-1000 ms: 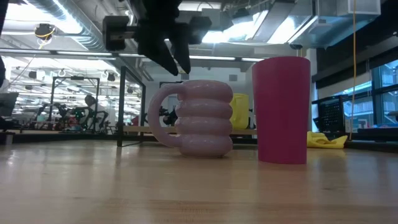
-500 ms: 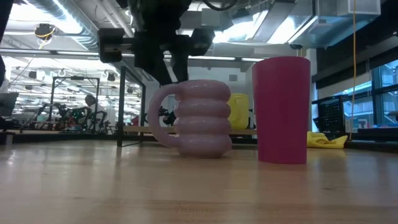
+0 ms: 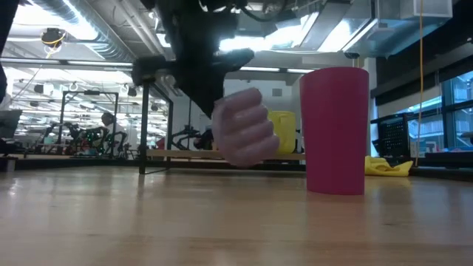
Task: Stack small to large cups/mugs on shelf
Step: Put the purple cup on the shelf
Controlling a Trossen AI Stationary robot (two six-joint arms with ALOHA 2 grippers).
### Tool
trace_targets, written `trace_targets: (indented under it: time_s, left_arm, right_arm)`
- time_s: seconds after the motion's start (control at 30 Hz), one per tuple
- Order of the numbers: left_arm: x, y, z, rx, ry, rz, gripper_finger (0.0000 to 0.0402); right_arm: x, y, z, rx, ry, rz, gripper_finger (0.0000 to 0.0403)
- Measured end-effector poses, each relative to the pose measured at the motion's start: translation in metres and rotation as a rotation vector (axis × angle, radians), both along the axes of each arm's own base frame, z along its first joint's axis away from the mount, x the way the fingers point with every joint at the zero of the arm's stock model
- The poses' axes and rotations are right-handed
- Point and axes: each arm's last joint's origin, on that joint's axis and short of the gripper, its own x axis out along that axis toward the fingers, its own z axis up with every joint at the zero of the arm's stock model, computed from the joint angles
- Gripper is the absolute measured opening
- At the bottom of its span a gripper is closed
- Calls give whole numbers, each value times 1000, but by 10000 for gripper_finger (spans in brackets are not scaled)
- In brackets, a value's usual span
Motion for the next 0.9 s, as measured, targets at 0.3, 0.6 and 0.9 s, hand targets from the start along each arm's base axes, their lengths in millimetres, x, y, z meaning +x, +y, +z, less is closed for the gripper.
trace_targets:
  time_s: [0.3, 0.6, 0.9]
  left_arm:
    - [0, 11, 44, 16, 57, 89, 22]
    - [-6, 75, 121, -34, 29, 375, 22]
    - [3, 120, 102, -184, 189, 575, 22]
  right_arm:
    - [0, 0, 0, -5, 1, 1, 179]
    - [-7, 1, 3, -40, -5, -33, 179]
    - [-22, 3, 9, -81, -28, -95, 179]
